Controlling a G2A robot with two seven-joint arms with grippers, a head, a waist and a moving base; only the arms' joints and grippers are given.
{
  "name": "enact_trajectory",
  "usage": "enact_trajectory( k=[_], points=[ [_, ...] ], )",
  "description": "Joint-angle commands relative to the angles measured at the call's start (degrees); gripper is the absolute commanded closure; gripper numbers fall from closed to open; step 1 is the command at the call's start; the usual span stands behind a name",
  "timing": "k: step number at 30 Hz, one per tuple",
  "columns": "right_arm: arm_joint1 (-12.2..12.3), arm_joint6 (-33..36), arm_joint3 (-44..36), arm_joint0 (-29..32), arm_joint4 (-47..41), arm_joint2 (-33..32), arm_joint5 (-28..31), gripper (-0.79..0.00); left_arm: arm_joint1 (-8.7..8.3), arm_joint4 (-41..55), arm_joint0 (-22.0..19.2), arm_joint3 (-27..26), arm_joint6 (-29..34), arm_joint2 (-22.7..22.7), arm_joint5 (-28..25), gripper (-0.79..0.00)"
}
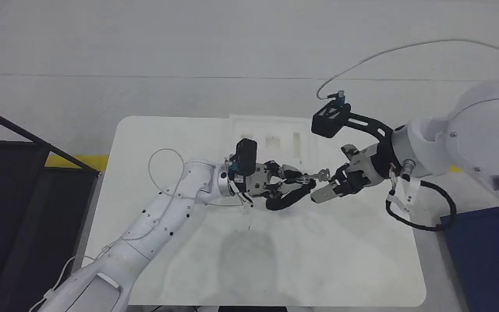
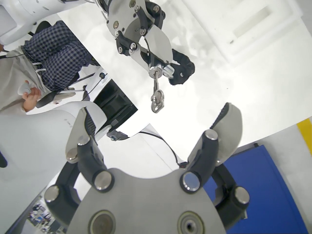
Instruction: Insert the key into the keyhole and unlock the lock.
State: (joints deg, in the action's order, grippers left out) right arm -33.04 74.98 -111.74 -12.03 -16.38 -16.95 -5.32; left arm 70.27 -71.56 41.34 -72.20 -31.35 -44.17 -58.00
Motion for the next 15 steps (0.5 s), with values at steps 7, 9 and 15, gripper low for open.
enact_trajectory(
  k=[7, 9, 15],
  points=[
    [2.4, -2.5, -2.8, 3.4, 7.5, -2.4, 13.8, -0.785, -5.36, 15.4, -1.9, -4.6, 14.9, 2.6, 0.0, 0.0],
    [3.0, -3.5, -3.2, 4.3, 9.0, -3.1, 15.4, -0.785, -6.62, 18.8, -2.8, -5.6, 18.0, 3.5, 0.0, 0.0],
    [3.2, -3.9, -3.3, 4.9, 9.4, -3.3, 15.7, -0.785, -10.13, 27.0, -5.3, -8.5, 24.5, 4.9, 0.0, 0.0]
  ],
)
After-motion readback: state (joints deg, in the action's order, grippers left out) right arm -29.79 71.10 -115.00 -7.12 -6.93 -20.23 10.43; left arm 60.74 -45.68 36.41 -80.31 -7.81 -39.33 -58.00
